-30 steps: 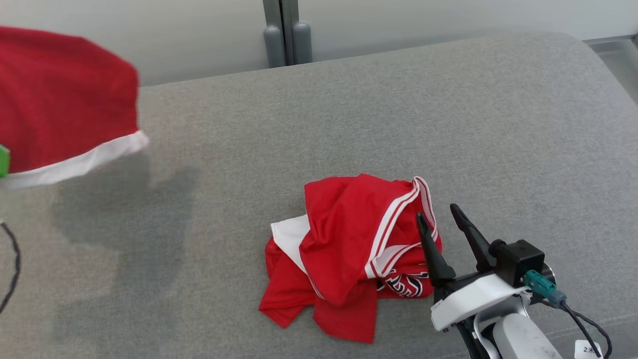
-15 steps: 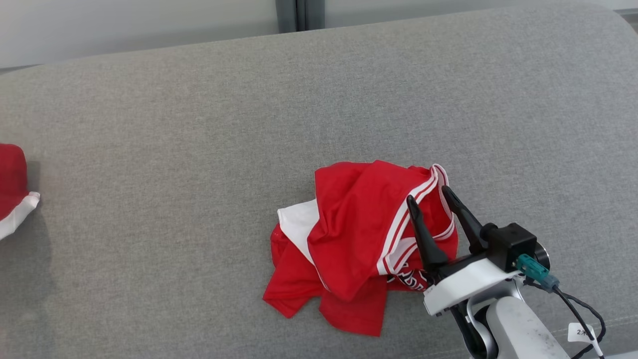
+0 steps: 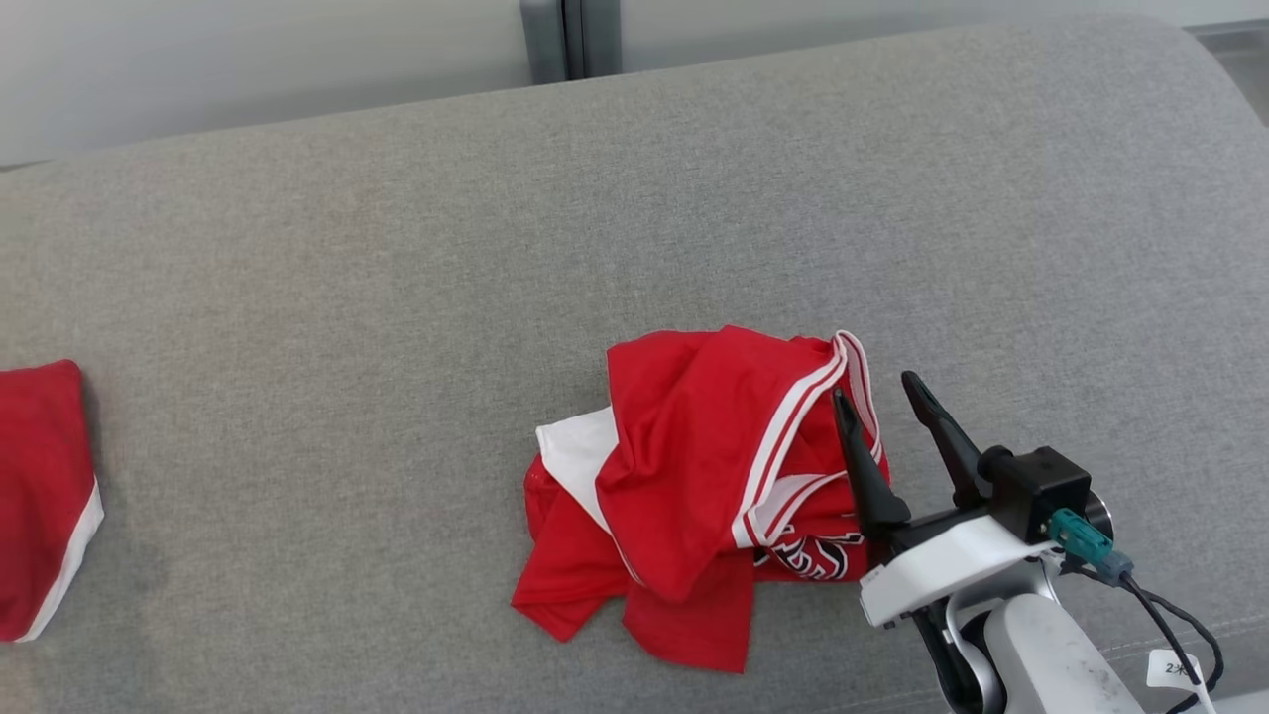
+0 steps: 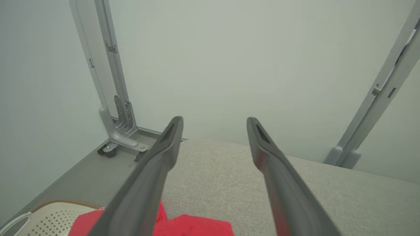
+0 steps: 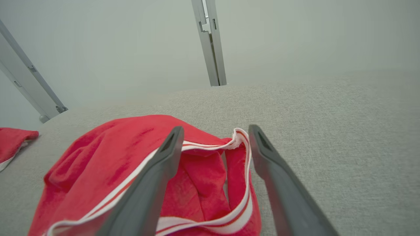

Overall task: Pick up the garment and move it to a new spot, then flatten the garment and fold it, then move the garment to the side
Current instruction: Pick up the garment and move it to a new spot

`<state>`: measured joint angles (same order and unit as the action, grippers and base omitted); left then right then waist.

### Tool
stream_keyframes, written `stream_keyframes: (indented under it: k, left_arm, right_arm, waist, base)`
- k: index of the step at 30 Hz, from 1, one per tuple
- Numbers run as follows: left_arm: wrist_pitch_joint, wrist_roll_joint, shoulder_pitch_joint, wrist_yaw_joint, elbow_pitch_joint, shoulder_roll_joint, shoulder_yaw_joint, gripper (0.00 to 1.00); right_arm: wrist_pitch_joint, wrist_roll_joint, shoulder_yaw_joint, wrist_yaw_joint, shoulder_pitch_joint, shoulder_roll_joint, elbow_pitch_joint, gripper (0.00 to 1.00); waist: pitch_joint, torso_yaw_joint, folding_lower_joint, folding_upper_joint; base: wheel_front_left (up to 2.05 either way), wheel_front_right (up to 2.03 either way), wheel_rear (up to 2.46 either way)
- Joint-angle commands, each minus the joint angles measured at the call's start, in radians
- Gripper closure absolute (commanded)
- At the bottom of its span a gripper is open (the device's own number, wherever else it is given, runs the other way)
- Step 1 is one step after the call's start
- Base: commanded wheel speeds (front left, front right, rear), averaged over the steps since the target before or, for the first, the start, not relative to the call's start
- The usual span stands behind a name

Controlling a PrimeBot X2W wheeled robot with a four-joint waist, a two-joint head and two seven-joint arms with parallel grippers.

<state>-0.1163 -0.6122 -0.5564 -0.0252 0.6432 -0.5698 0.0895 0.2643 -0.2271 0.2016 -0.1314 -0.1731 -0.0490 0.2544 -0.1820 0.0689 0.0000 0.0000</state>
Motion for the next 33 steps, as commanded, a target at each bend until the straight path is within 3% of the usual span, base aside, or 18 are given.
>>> stream_keyframes:
  k: [1,4,14,18,22,27,33]
  left_arm:
    - [-0.022,0.008,0.002,-0.01,-0.033,0.019,-0.011,0.0]
    - [-0.037,0.022,0.041,-0.01,-0.143,0.081,-0.054,0.0]
    - [-0.085,0.078,0.318,0.078,-0.52,0.288,-0.201,0.0]
    - [-0.124,0.086,0.453,0.08,-0.579,0.369,-0.252,0.0]
    - [-0.143,0.125,0.561,0.091,-0.558,0.408,-0.276,0.0]
    - [-0.149,0.197,0.66,0.071,-0.58,0.447,-0.221,0.0]
    - [-0.148,0.31,0.775,-0.021,-0.627,0.498,-0.121,0.0]
  right_arm:
    - [0.0,0.007,-0.007,0.001,0.01,-0.002,-0.006,0.0]
    - [0.0,0.018,-0.024,0.001,0.023,-0.003,-0.017,0.0]
    - [0.0,0.059,-0.06,0.001,0.036,-0.002,-0.072,0.0]
    - [0.0,0.079,-0.089,0.001,0.063,-0.002,-0.073,0.0]
    - [0.0,0.11,-0.107,0.001,0.092,-0.001,-0.064,0.0]
    - [0.0,0.13,-0.123,0.001,0.128,-0.002,-0.064,0.0]
    - [0.0,0.122,-0.149,0.001,0.177,-0.002,-0.073,0.0]
  waist:
    - [0.028,-0.006,0.0,0.0]
    - [0.054,-0.011,0.0,0.0]
    - [0.095,0.009,0.0,0.0]
    - [0.116,0.011,0.0,0.0]
    - [0.136,0.006,0.0,0.0]
    - [0.156,-0.004,0.0,0.0]
    - [0.177,-0.041,0.0,0.0]
  base:
    - [0.0,0.0,0.0]
    - [0.0,0.0,0.0]
    - [0.0,0.0,0.0]
    - [0.0,0.0,0.0]
    - [0.0,0.0,0.0]
    - [0.0,0.0,0.0]
    - [0.0,0.0,0.0]
